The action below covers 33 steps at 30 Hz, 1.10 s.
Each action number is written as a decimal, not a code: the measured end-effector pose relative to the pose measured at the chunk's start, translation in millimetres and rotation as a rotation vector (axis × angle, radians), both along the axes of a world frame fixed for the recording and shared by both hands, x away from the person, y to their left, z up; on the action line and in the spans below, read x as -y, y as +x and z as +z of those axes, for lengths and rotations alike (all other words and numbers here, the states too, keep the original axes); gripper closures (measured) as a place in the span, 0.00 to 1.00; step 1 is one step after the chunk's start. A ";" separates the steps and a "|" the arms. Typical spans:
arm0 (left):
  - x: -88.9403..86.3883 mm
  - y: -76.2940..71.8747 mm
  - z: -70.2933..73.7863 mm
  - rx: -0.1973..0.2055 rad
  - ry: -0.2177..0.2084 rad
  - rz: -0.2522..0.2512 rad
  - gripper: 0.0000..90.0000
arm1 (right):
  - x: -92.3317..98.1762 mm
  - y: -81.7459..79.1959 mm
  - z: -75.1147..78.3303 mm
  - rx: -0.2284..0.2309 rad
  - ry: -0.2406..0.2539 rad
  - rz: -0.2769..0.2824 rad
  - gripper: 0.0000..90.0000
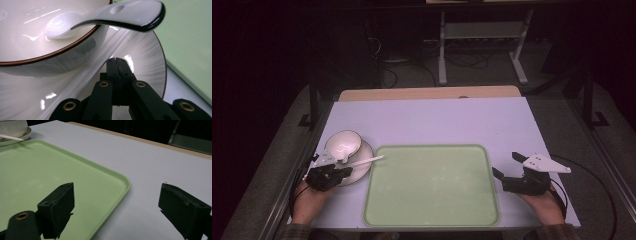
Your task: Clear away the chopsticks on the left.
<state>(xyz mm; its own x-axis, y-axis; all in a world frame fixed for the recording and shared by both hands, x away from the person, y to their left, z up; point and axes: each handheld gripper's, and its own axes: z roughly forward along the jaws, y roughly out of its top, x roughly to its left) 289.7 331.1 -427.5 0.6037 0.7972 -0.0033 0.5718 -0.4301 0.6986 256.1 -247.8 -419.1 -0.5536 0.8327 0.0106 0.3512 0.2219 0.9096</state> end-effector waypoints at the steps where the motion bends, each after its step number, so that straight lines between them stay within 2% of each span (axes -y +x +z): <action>1: 0.0 -0.1 0.0 -0.001 0.001 0.002 1.00 | 0.0 0.0 0.0 0.001 -0.001 0.000 0.14; 3: 0.4 -0.2 -0.1 -0.001 0.003 0.003 1.00 | -0.1 0.1 0.0 0.000 -0.001 0.001 0.14; 9: -2.0 -5.2 3.5 -0.010 -0.030 -0.029 1.00 | 0.5 -0.4 0.3 0.003 -0.001 -0.001 0.14; 14: -13.6 -13.2 13.1 0.001 -0.056 -0.022 1.00 | 0.8 -0.9 0.6 0.002 0.002 -0.003 0.14; 16: -20.3 -15.9 17.5 0.005 -0.050 -0.015 1.00 | 0.7 -0.9 0.6 0.002 0.001 -0.001 0.14; 20: -37.1 -18.3 26.3 0.034 -0.085 0.027 1.00 | 0.9 -0.7 0.5 0.001 0.003 -0.002 0.14; 26: -67.6 -20.0 36.9 0.097 -0.090 0.130 1.00 | 0.3 -0.4 0.2 0.001 -0.002 0.003 0.14; 29: -83.4 -20.0 36.3 0.099 -0.095 0.174 1.00 | 0.3 -0.1 0.0 0.000 0.000 0.002 0.14; 33: -98.3 -17.6 30.4 0.086 -0.078 0.221 1.00 | -0.1 0.2 -0.3 -0.001 -0.003 0.003 0.14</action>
<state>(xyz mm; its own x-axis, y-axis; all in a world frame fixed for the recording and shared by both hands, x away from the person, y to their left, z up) 272.1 429.4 -397.1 0.4153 0.9093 -0.0257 0.5827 -0.2442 0.7751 256.3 -247.7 -419.3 -0.5561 0.8311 0.0085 0.3517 0.2260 0.9084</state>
